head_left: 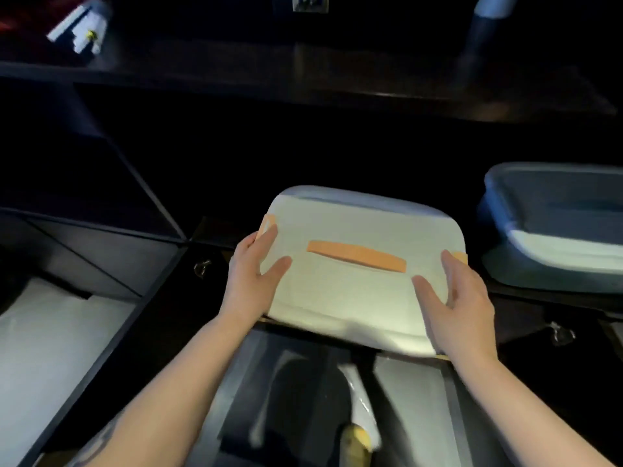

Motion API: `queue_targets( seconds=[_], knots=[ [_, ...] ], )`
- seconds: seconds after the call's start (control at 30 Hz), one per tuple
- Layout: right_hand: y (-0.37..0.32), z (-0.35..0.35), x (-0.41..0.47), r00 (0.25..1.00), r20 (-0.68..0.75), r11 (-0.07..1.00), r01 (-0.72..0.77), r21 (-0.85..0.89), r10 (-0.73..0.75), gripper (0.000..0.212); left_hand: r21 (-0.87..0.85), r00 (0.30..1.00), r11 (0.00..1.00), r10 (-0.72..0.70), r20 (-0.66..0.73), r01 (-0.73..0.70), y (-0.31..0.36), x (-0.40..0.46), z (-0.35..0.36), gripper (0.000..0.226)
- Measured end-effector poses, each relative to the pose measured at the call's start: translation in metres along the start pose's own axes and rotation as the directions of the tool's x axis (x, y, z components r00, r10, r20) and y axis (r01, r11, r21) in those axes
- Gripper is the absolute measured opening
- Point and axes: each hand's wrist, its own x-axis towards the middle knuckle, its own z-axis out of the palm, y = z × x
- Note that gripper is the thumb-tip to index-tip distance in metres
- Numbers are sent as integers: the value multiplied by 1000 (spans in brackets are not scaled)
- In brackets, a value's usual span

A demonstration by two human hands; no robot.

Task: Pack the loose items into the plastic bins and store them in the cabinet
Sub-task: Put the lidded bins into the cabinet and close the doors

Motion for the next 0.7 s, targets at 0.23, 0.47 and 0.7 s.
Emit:
queue_targets(
  seconds=[0.23, 0.47, 0.7],
  knots=[
    [20, 39, -90, 1000, 5, 999, -14, 38, 13, 55, -114, 992, 986, -125, 5, 125, -64, -89, -31, 65],
    [77, 111, -109, 973, 199, 993, -118, -26, 120, 61, 4, 939, 940, -340, 61, 340, -152, -111, -3, 62],
    [184, 208, -80, 925, 348, 987, -163, -2, 154, 91, -3, 913, 926, -372, 168, 378, -270, -77, 83, 74]
  ],
)
